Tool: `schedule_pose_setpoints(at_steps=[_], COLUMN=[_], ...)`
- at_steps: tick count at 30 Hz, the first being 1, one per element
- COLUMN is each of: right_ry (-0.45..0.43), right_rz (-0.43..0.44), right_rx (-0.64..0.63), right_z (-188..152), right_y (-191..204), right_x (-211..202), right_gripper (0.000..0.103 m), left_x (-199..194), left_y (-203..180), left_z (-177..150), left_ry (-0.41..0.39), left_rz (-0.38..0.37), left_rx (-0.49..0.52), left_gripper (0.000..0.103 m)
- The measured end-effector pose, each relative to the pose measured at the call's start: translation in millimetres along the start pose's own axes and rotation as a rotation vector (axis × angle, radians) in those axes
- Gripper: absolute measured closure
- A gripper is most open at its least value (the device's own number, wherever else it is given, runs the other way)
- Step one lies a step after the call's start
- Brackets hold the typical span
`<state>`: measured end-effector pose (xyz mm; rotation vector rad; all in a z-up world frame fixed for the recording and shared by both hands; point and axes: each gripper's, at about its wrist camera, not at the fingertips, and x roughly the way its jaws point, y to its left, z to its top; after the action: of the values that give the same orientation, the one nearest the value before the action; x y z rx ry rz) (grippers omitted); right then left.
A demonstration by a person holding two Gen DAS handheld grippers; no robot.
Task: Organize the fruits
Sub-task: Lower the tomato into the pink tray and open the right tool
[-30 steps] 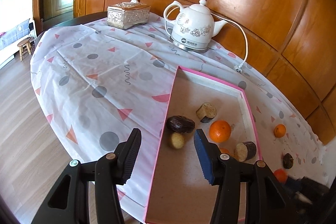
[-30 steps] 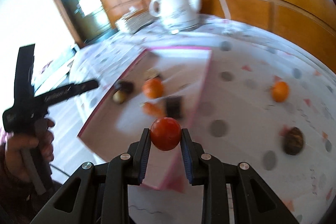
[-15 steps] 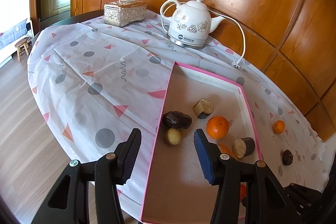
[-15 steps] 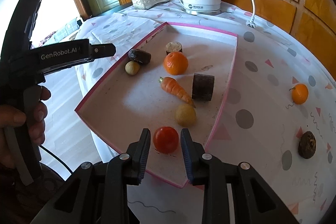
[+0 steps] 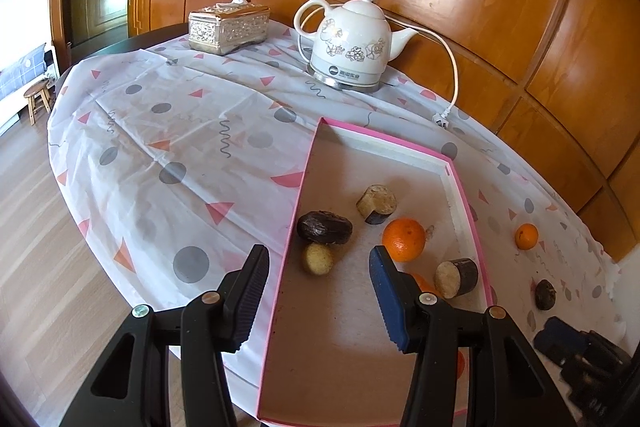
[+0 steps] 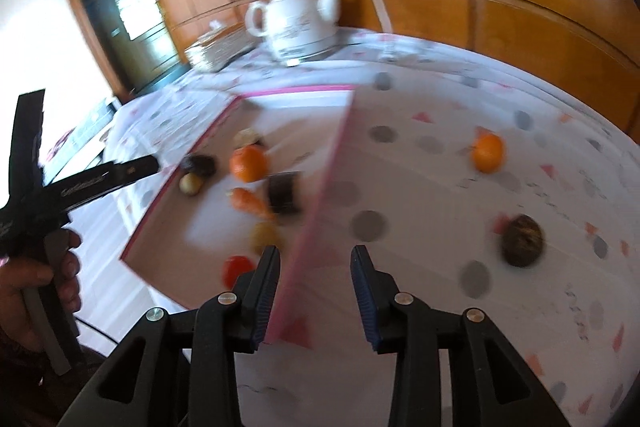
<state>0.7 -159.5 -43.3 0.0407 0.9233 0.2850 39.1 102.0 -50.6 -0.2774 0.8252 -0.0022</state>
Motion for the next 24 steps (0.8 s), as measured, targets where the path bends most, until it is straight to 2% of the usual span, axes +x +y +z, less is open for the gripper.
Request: schedule_pose_setpoints(at_steps=[11, 24], right_ry=[-0.021, -0.047], right_rz=[-0.215, -0.592], right_rx=[0.231, 0.513], right_z=[-27.4, -71.7], right_y=[-87.2, -202.8], right_x=[-23.3, -62.9], right_gripper=[0.066, 0.066], left_x=[1.2, 4.6], left_y=[-11.7, -20.3], left_z=[-1.0, -2.7], left_ry=[0.003, 0.013], left_rz=[-0.006, 0.001], left_rx=[0.038, 0.059], left_gripper=[0.05, 0.05])
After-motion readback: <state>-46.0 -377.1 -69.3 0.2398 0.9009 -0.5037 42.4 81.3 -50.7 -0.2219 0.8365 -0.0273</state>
